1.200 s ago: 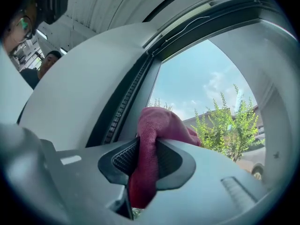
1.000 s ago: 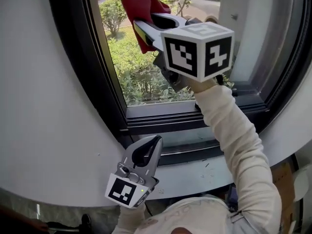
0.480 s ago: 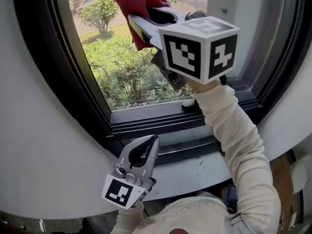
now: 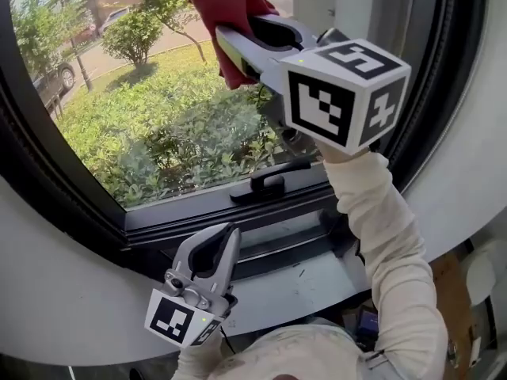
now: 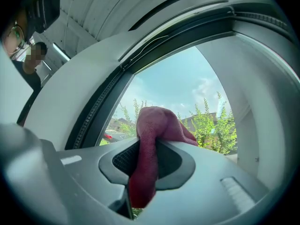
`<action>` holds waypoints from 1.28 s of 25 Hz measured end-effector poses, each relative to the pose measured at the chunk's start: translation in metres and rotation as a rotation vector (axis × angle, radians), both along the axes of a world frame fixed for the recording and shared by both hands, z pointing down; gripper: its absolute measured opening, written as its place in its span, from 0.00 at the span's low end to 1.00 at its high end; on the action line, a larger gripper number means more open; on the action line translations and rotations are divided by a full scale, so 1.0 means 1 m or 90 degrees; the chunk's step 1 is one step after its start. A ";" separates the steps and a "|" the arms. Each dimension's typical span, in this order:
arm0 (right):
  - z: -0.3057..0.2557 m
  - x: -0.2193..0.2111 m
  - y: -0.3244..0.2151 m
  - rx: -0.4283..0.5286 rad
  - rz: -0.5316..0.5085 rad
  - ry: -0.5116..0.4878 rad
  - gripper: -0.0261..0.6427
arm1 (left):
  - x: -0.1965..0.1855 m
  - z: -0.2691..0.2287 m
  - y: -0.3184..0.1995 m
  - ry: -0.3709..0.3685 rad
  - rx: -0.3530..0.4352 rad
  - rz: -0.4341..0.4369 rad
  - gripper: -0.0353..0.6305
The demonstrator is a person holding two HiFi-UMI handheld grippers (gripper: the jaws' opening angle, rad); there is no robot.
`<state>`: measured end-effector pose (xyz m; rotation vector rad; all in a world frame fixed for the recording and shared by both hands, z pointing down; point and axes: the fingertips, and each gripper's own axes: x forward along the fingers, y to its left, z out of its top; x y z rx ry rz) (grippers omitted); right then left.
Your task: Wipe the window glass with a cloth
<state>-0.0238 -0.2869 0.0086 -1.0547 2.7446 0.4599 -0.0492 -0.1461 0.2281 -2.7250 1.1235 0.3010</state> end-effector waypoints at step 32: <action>0.057 0.217 -0.032 -0.047 0.137 -0.118 0.18 | 0.106 0.005 -0.029 -0.045 -0.017 0.029 0.05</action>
